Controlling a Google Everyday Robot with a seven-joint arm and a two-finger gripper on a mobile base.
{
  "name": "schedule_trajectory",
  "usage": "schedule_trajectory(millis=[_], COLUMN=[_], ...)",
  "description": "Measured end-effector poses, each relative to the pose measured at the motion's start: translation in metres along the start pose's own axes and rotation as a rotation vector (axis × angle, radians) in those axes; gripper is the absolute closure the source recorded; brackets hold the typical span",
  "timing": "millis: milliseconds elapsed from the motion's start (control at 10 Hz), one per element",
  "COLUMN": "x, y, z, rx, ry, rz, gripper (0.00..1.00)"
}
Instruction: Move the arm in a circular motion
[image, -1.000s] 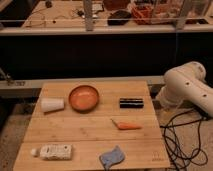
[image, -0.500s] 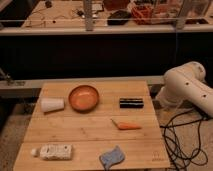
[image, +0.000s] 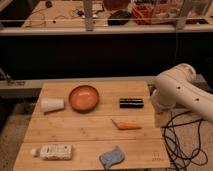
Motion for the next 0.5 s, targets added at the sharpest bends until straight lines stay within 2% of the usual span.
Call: schedule_trajectory(millis=[100, 300, 500], x=[-0.008, -0.040, -0.053], y=[0.004, 0.014, 0.020], z=[-0.001, -0.001, -0.002], rx=[0.000, -0.002, -0.001], ry=[0.000, 0.000, 0.003], rz=[-0.017, -0.073, -0.109], gripper=[0.20, 0.20, 0.20])
